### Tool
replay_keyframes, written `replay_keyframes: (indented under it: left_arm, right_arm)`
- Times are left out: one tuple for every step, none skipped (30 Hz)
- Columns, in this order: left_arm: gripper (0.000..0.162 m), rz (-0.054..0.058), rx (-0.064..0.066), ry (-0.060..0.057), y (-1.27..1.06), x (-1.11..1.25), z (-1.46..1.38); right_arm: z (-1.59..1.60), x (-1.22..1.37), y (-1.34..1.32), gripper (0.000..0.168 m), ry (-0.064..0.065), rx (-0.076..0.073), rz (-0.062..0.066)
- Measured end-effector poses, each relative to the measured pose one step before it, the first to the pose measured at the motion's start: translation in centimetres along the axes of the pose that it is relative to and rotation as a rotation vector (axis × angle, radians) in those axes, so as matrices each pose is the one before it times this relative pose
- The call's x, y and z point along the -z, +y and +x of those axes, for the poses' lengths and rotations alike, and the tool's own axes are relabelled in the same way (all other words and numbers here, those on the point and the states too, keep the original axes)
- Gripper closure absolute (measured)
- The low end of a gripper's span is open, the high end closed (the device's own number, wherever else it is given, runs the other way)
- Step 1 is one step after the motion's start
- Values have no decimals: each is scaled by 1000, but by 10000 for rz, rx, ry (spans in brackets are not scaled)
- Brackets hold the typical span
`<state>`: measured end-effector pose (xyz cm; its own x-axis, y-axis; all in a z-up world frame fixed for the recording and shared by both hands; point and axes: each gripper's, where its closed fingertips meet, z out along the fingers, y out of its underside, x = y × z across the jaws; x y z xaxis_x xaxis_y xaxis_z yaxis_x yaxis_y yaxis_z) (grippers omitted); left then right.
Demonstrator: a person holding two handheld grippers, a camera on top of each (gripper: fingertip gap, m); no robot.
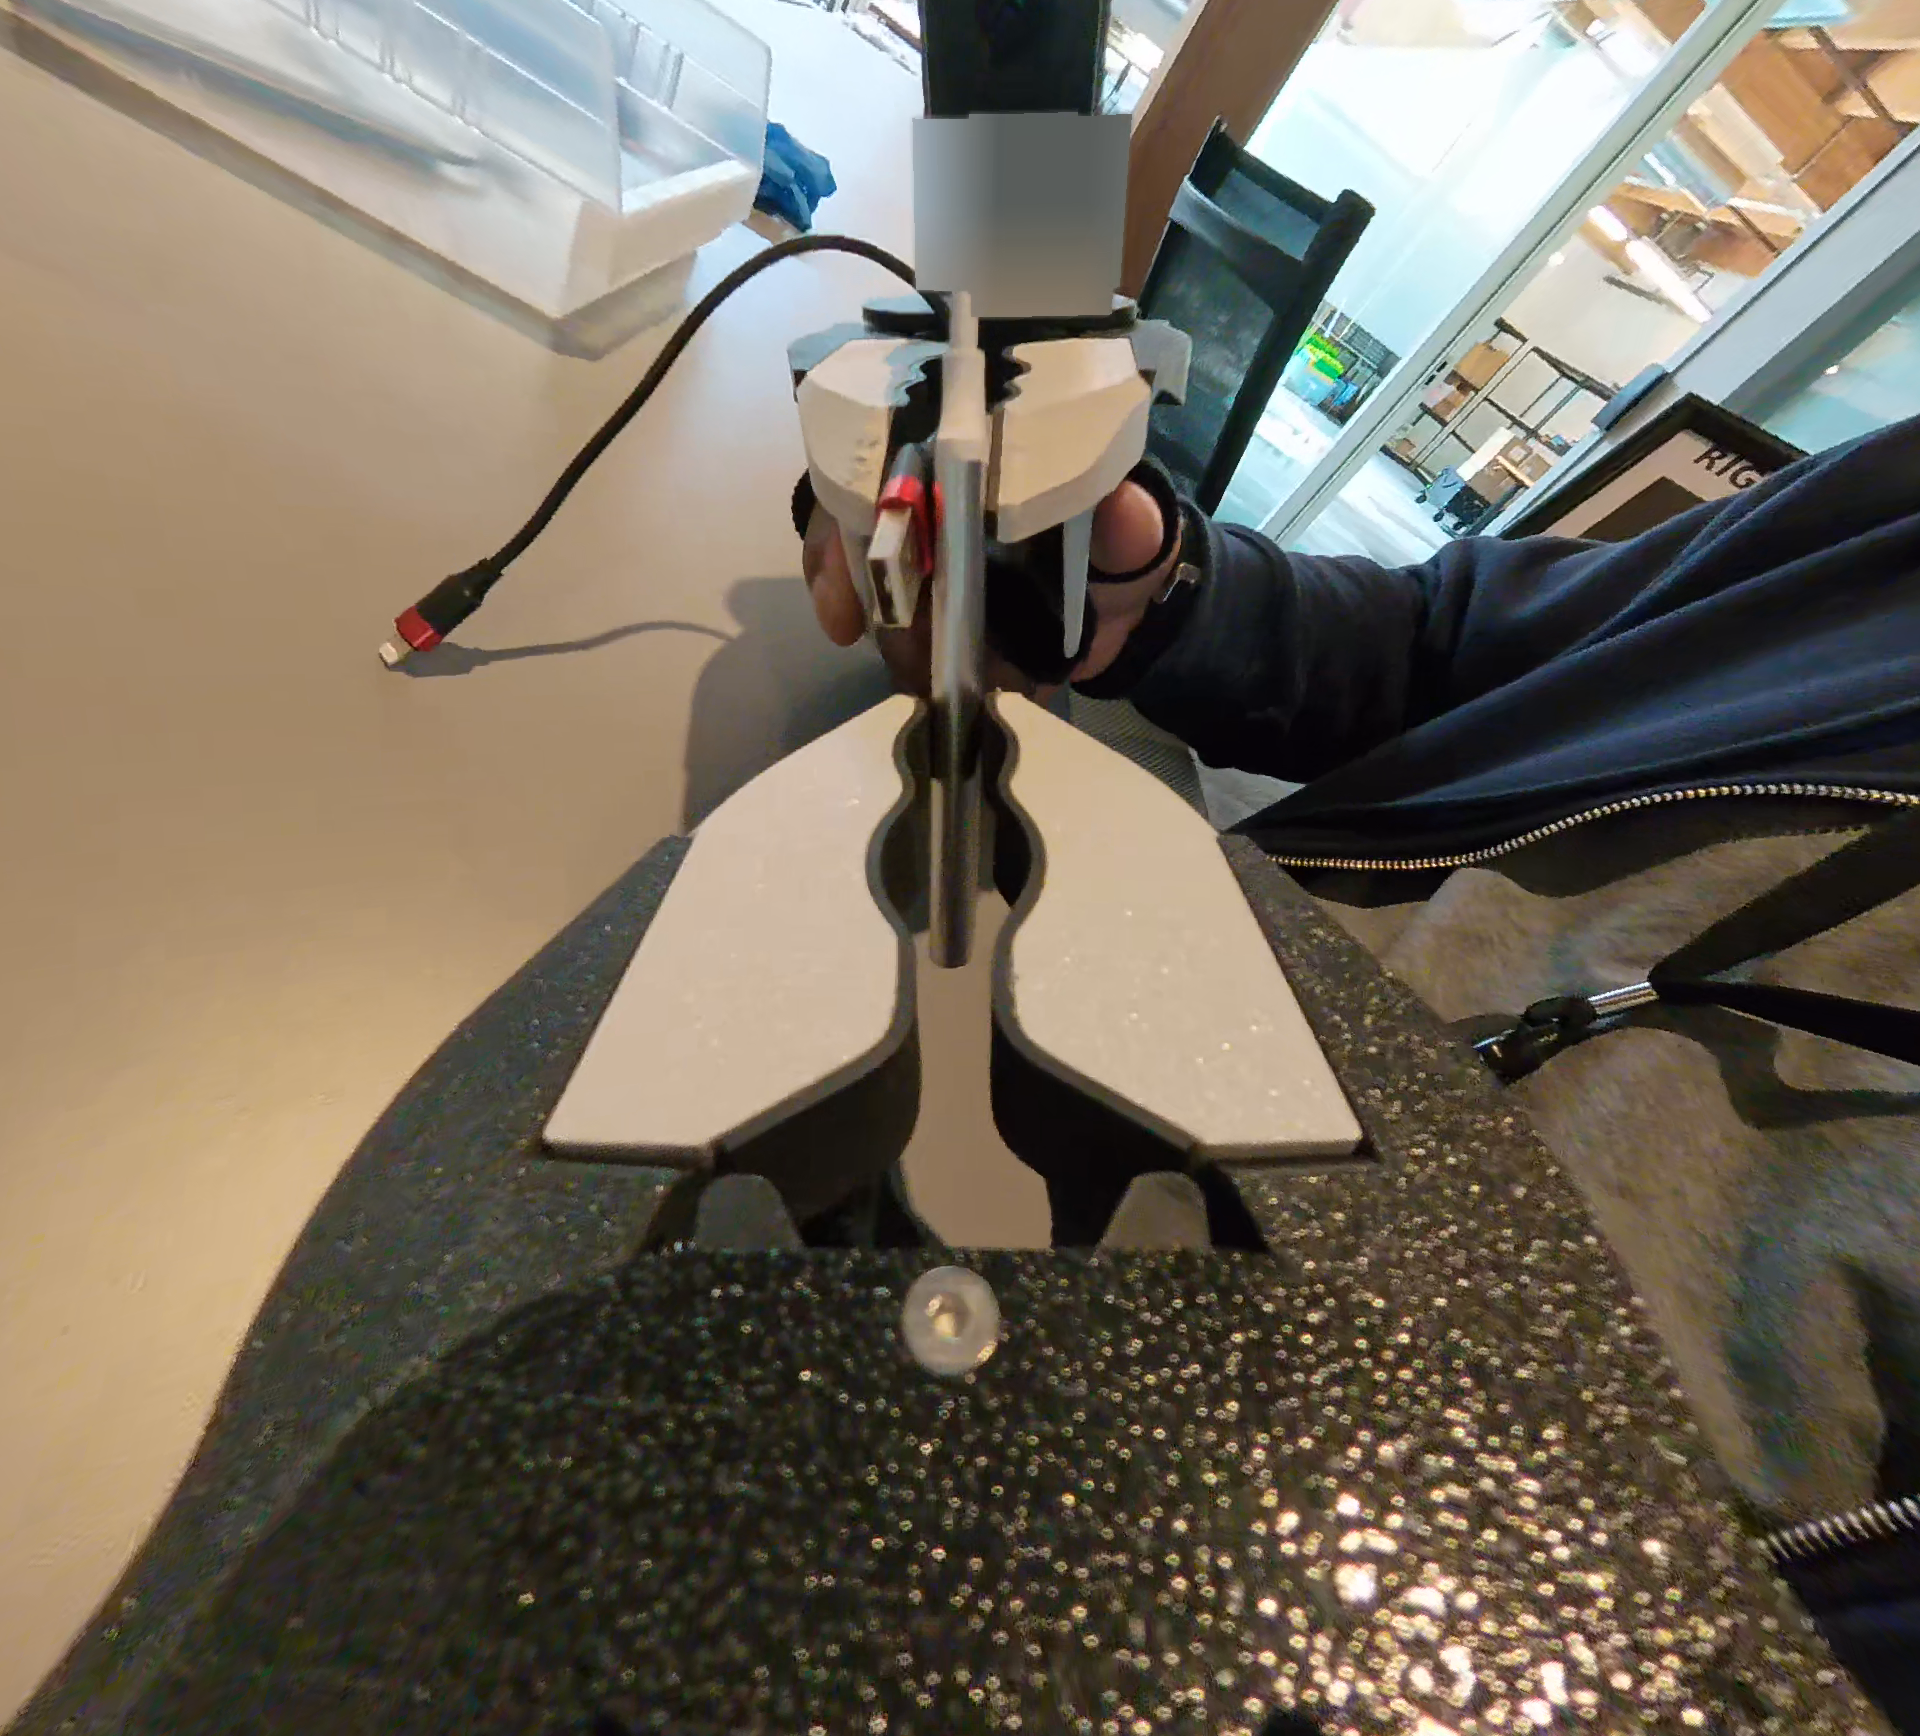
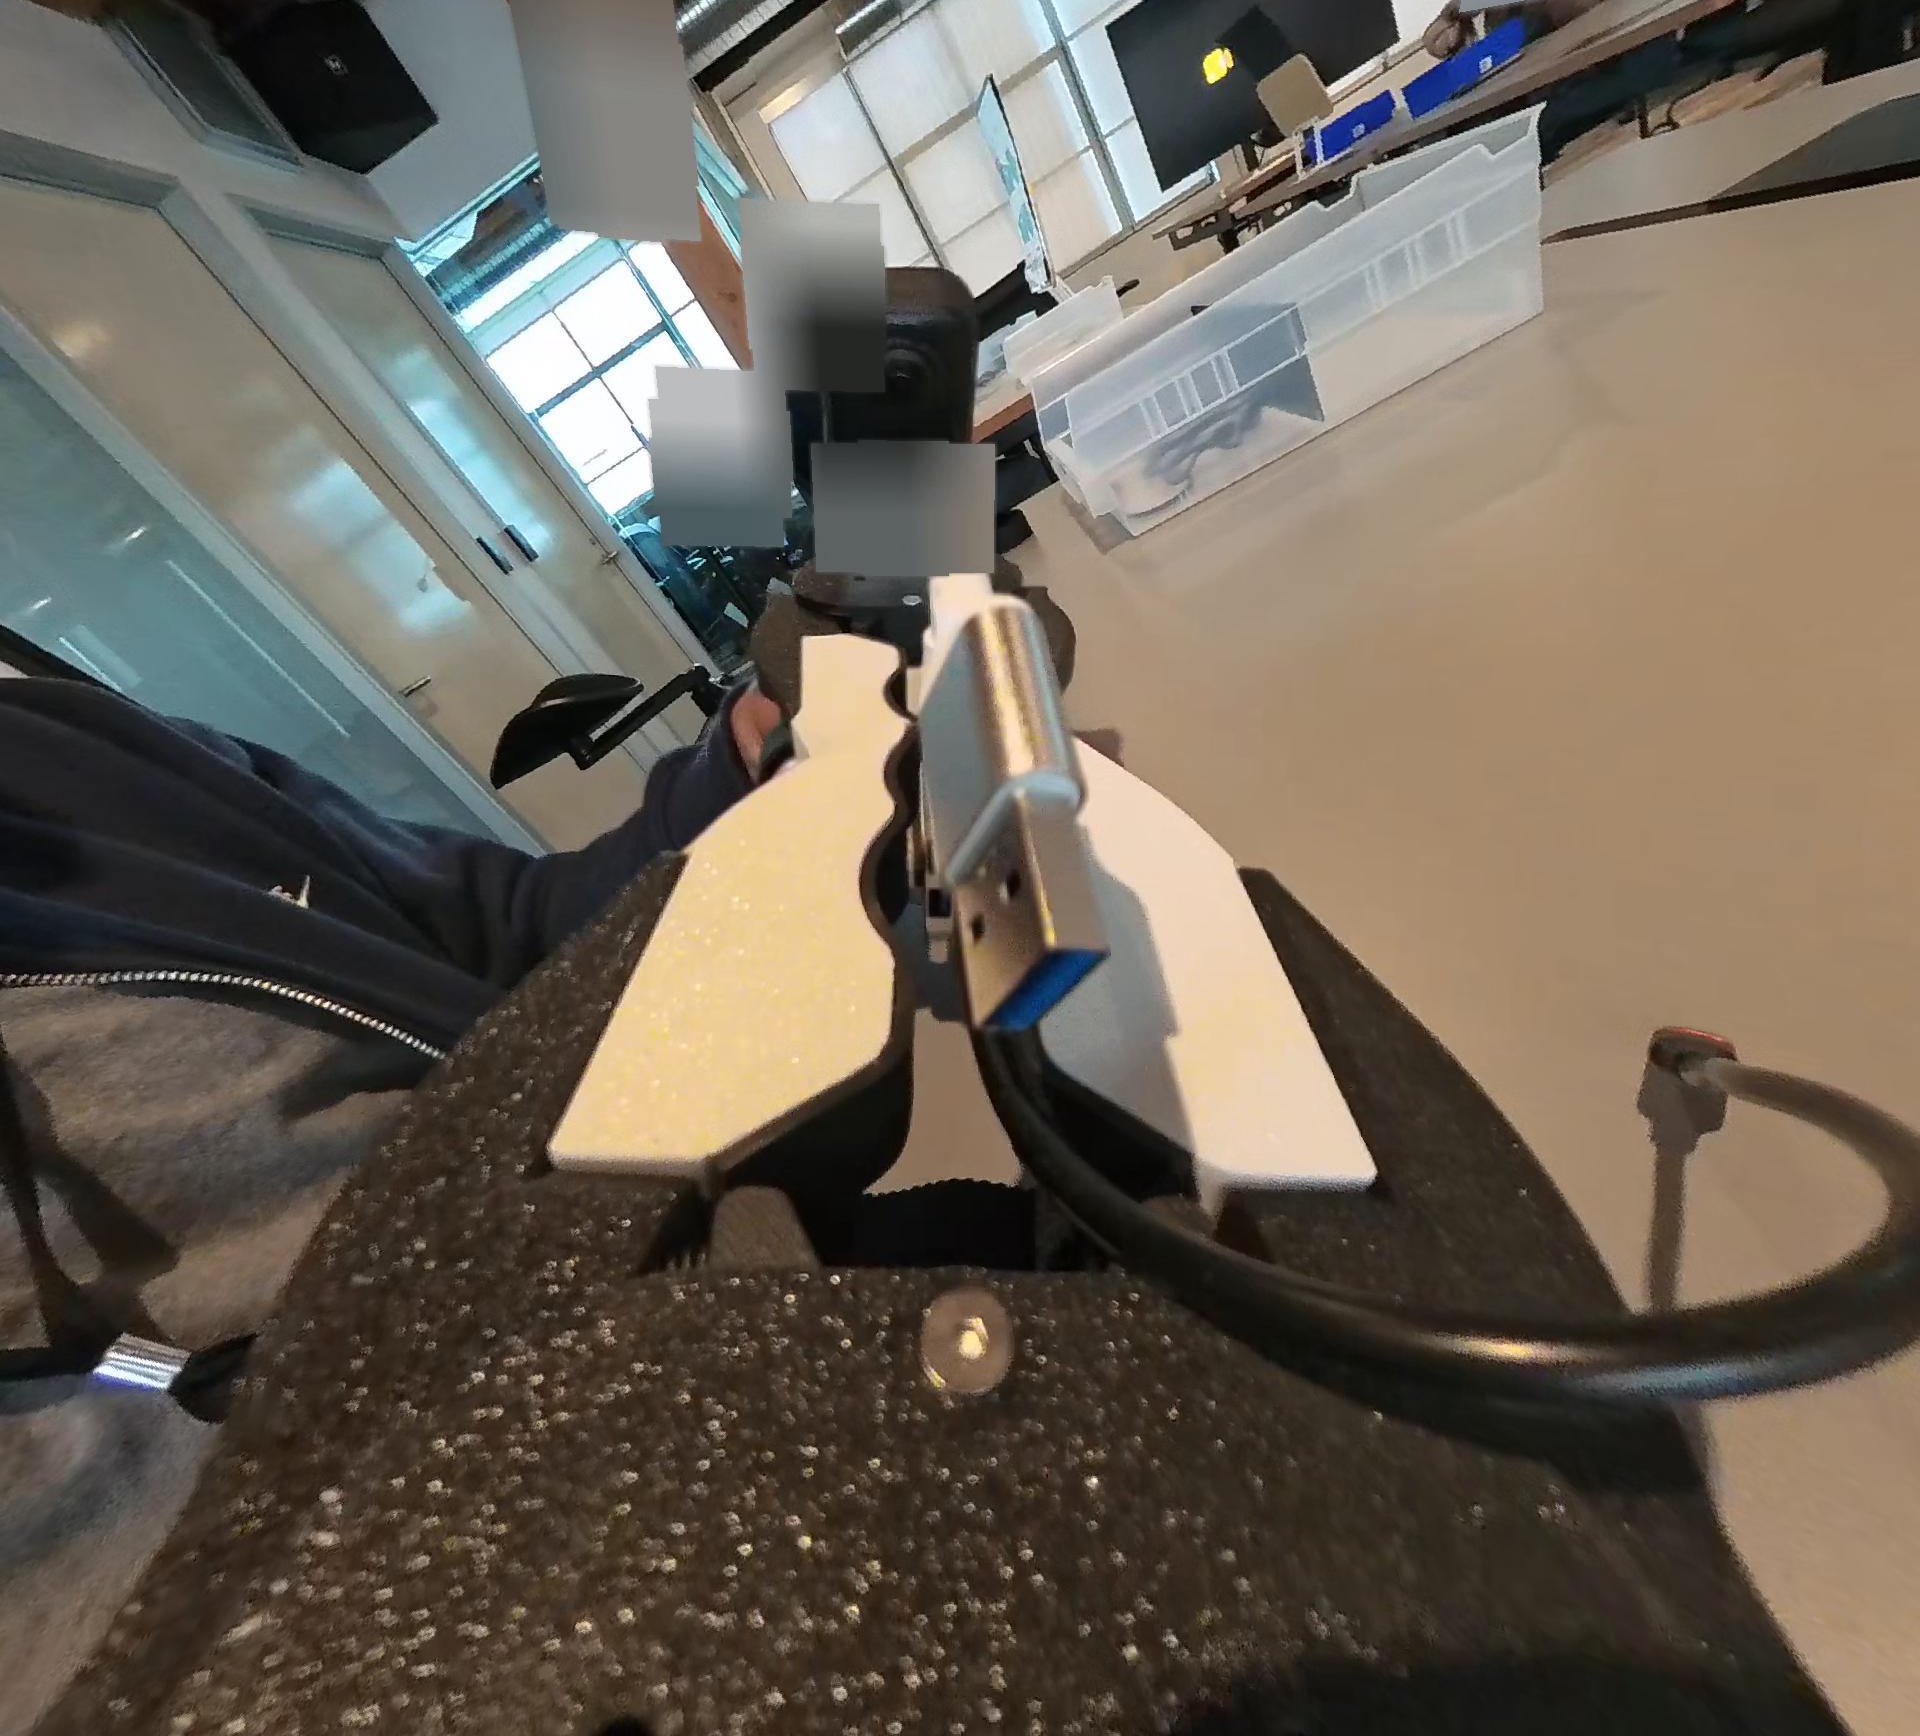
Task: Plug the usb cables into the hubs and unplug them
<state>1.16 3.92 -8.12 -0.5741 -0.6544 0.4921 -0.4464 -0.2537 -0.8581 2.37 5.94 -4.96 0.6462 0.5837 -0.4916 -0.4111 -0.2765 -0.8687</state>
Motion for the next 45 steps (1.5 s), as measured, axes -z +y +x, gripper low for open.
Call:
replay_keyframes:
  left_arm:
    - [154, 80, 17, 76, -61, -1, 47]
    - [155, 120, 37, 94, -126, 1, 77]
    - [155, 128, 54, 78, -135, 4, 92]
    - [155, 74, 39, 50, -80, 1, 52]
    - [155, 54, 11, 14, -50, 3, 31]
    - [155, 64, 16, -1, -63, 10, 16]
    - [155, 79, -10, 1, -87, 7, 10]
    - [155, 104, -21, -14, -110, 18, -5]
    - [155, 56, -29, 13, -72, -3, 53]
    - [155, 32, -40, 18, -38, -7, 58]
    - [155, 66, -30, -7, -73, -18, 28]
    - [155, 44, -17, -2, -38, -10, 16]
    - [155, 30, -11, 22, -31, -7, 33]
    - [155, 60, -6, 24, -77, 1, 44]
    - [155, 76, 12, 52, -92, -4, 64]
    - [155, 88, 39, 96, -117, 8, 104]
    - [155, 114, 58, 126, -140, 19, 118]
    - [155, 138, 69, 108, -175, 53, 97]
    - [155, 140, 78, 87, -187, 67, 50]
    - [155, 173, 73, 128, -223, 95, 120]
    - [155, 224, 75, 261, -299, 120, 334]
    - [155, 149, 104, 189, -186, 103, 236]
    - [155, 58, 44, 26, -48, 64, 17]
    - [155, 6, 20, -56, 31, 45, -99]
    - [155, 11, 5, -2, 8, 22, 4]
    - [155, 2, -12, 16, -1, 18, 38]
    - [155, -20, -6, -10, 24, 11, 17]
    - [155, -22, -8, -40, 39, 22, -39]
    - [155, 3, 7, -21, 10, 27, -14]
    - [155, 26, -1, 6, -34, 45, 18]
    - [155, 30, 6, -10, -54, 62, 3]
    - [155, 49, 7, -16, -64, 79, -12]
    - [155, 63, 12, -25, -102, 96, -25]
    - [155, 94, 0, -45, -160, 121, -40]
    - [155, 88, 5, -39, -178, 123, -31]
    - [155, 115, -4, -68, -232, 136, -56]
    - [155, 116, -2, -69, -285, 128, -42]
    - [155, 70, 3, -34, -254, 111, 25]
    - [155, 31, -28, -58, -247, 72, 36]
    - [155, 26, -76, -41, -272, 61, 103]
    - [155, 18, -55, -27, -309, 30, 166]
    - [155, 41, -51, -20, -363, 32, 180]
    - [155, 39, -34, -20, -395, 6, 172]
    - [155, 25, -17, -88, -373, 3, 42]
    - [155, 7, -24, -91, -313, -55, -26]
  right_arm:
    - [-18, 5, -43, 153, 15, -40, 70]
    - [-36, 25, -92, 153, -7, -70, 99]
    - [-29, 40, -105, 153, -12, -91, 120]
    - [-27, 19, -85, 153, -22, -141, 109]
    - [-10, -5, -42, 152, -21, -200, 96]
    - [17, -5, -46, 153, -1, -232, 112]
    - [-8, -19, -64, 153, -4, -232, 125]
    - [-11, -15, -70, 153, 1, -199, 134]
    - [-45, -6, -72, 153, -13, -159, 122]
    - [-75, -17, -39, 153, -36, -110, 100]
    - [-69, 5, -47, 153, -25, -83, 100]
    - [-26, 19, -49, 153, -13, -84, 84]
    - [-38, 5, -30, 153, -30, -78, 60]
    - [-53, 11, -32, 153, -41, -70, 63]
    - [-53, 15, -45, 152, -48, -91, 67]
    - [-52, -2, -35, 151, -55, -117, 64]
    - [-49, -17, -38, 150, -57, -134, 66]
    - [-29, -12, -27, 149, -51, -136, 67]
    - [-1, 5, -4, 149, -44, -121, 61]
    - [47, 17, 2, 151, -12, -106, 57]
    - [220, 77, -37, 156, 113, -78, 67]
    - [243, 104, -131, 157, 118, -56, 102]
    - [55, 101, -168, 157, -11, -70, 95]
    - [30, 67, -108, 158, -22, -73, 47]
    - [169, 56, -57, 158, 89, -39, 36]
    - [161, 48, -65, 158, 106, -10, 49]
    - [62, 38, -57, 158, 45, 2, 38]
    - [67, 21, -22, 158, 63, 24, 2]
    - [111, 7, 34, 159, 101, 50, -34]
    - [69, -3, 41, 159, 90, 77, -42]
    - [48, -17, 56, 159, 84, 100, -49]
    - [44, -8, 78, 159, 92, 131, -71]
    - [20, -17, 72, 159, 88, 159, -80]
    - [-2, -18, 94, 159, 82, 180, -88]
    - [-23, -26, 117, 159, 91, 218, -106]
    - [-33, -38, 128, 159, 89, 252, -126]
    - [-33, -53, 164, 160, 106, 289, -146]
    - [-25, -56, 178, 159, 126, 326, -168]
    - [-21, -53, 178, 159, 135, 334, -165]
    - [-44, -60, 179, 159, 116, 299, -155]
    - [-65, -65, 169, 159, 81, 255, -140]
    - [-82, -61, 150, 160, 51, 212, -123]
    - [-83, -58, 144, 160, 31, 165, -106]
    - [-62, -52, 119, 160, 29, 138, -84]
    - [-56, -51, 90, 160, 27, 131, -71]
